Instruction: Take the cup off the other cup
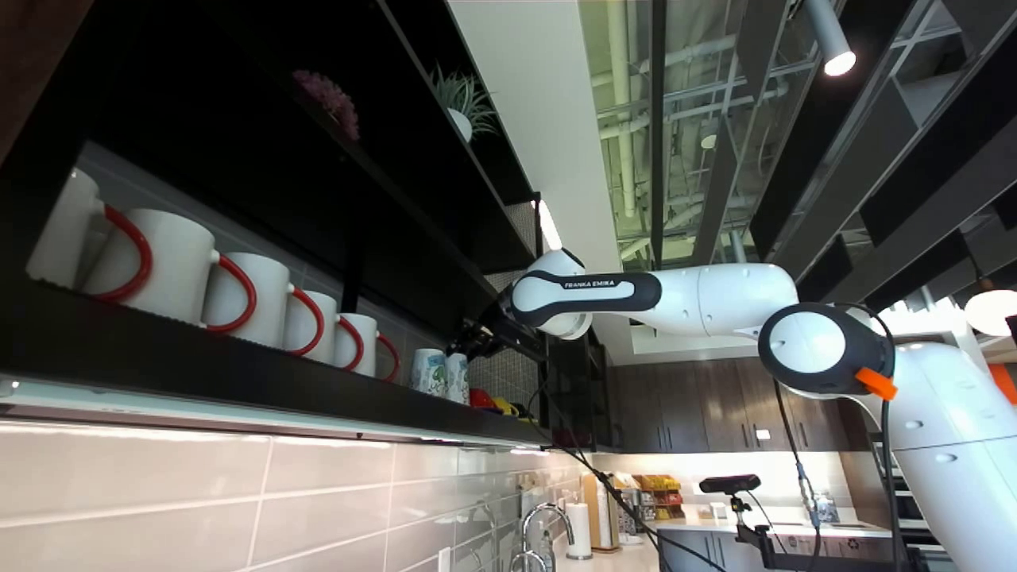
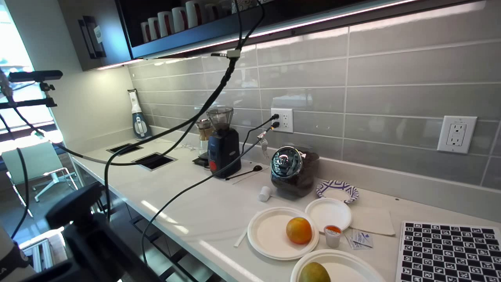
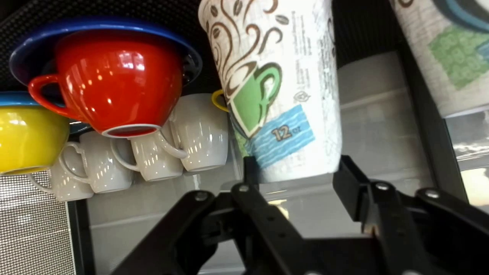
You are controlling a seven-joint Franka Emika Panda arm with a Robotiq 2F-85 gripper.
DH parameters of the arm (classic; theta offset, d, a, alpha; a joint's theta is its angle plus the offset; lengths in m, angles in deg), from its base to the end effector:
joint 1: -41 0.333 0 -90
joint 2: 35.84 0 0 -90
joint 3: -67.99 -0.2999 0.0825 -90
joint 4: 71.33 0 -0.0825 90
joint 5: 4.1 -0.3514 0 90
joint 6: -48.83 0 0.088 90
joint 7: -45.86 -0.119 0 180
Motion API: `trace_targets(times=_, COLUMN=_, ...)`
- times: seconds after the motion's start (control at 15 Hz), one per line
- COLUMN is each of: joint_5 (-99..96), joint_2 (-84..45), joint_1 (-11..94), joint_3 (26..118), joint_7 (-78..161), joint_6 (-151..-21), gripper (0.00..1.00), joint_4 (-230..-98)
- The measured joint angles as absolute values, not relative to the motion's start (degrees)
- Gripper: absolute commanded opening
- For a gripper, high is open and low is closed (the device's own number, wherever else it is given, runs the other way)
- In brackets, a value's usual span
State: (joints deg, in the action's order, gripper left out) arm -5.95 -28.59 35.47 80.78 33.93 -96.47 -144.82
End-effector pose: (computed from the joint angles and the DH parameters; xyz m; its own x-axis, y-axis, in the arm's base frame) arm 0.5711 -0.1748 0.7881 0.3327 -0.3285 0.8840 -0.3847 -0.9031 -0.1908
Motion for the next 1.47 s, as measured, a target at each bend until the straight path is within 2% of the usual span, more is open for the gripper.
trace_targets(times=0.2, joint_5=-5.95, joint_2=-28.36, joint_1=35.38, joint_3=80.78, joint_7=33.93, joint_6=-96.15, gripper=0.32, joint_4=-144.88)
trace_targets(times=0.27, joint_5=-5.95, joint_2=-28.31, joint_1=35.35, joint_3=80.78, joint_7=33.93, joint_6=-96.11, gripper=0.42, joint_4=-144.91)
trace_targets(times=0.33, joint_5=-5.95, joint_2=-28.28, joint_1=35.31, joint_3=80.78, joint_7=33.93, joint_6=-96.07, gripper=0.77, joint_4=-144.96)
trace_targets(times=0.4, joint_5=-5.95, joint_2=-28.25, joint_1=35.26, joint_3=80.78, joint_7=33.93, joint_6=-96.03, gripper=0.80, joint_4=-145.01)
trace_targets(times=0.6, joint_5=-5.95, joint_2=-28.23, joint_1=35.15, joint_3=80.78, joint_7=33.89, joint_6=-95.79, gripper=0.98, joint_4=-145.08)
trace_targets(times=1.47, joint_5=-4.65, joint_2=-31.39, joint_1=35.09, joint_3=81.78, joint_7=32.58, joint_6=-95.84, gripper=1.00, joint_4=-146.36)
